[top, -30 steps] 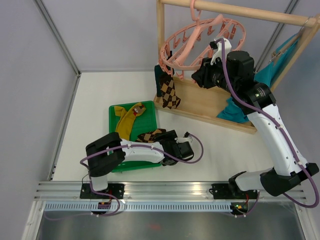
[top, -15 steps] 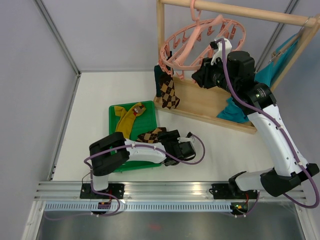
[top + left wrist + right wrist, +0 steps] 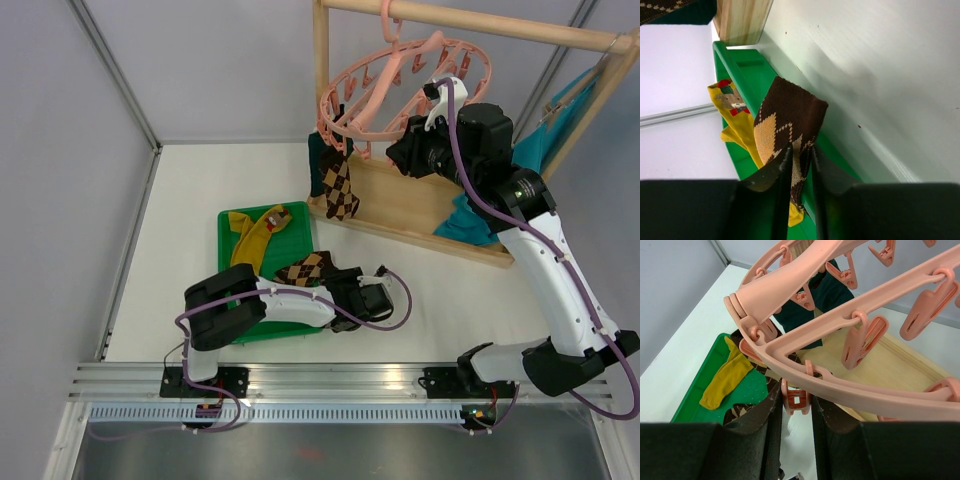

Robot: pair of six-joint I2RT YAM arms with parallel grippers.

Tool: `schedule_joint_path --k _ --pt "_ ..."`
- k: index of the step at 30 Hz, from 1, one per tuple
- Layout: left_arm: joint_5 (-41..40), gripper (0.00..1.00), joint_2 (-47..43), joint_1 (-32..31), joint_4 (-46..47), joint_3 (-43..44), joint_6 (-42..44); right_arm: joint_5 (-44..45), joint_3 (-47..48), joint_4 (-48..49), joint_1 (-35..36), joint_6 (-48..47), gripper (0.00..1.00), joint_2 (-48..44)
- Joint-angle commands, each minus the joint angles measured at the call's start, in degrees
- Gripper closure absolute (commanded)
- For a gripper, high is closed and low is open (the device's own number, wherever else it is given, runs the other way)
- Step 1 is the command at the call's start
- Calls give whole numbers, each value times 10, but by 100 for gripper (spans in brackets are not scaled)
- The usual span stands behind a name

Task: Clip the socks to the hanger
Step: Pick up the sock from the bin.

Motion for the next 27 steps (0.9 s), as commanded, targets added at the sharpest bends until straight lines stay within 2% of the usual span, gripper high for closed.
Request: schedule_joint_path --k 1,4,7,12,17,27 --pt "-22 75 -2 2 23 20 21 4 4 24 -4 -5 100 -15" --pt "-21 89 -18 4 33 25 28 4 6 23 -4 -4 100 -15" --pt "-13 97 -40 9 35 39 27 4 12 21 -4 -4 100 -13" --pt "21 98 -85 18 33 55 23 4 19 16 -4 -3 100 -11" --pt "73 98 -178 22 9 60 1 6 21 14 -5 -3 100 -11" --pt "256 98 -373 34 -30 71 -46 10 43 2 -5 2 100 1"
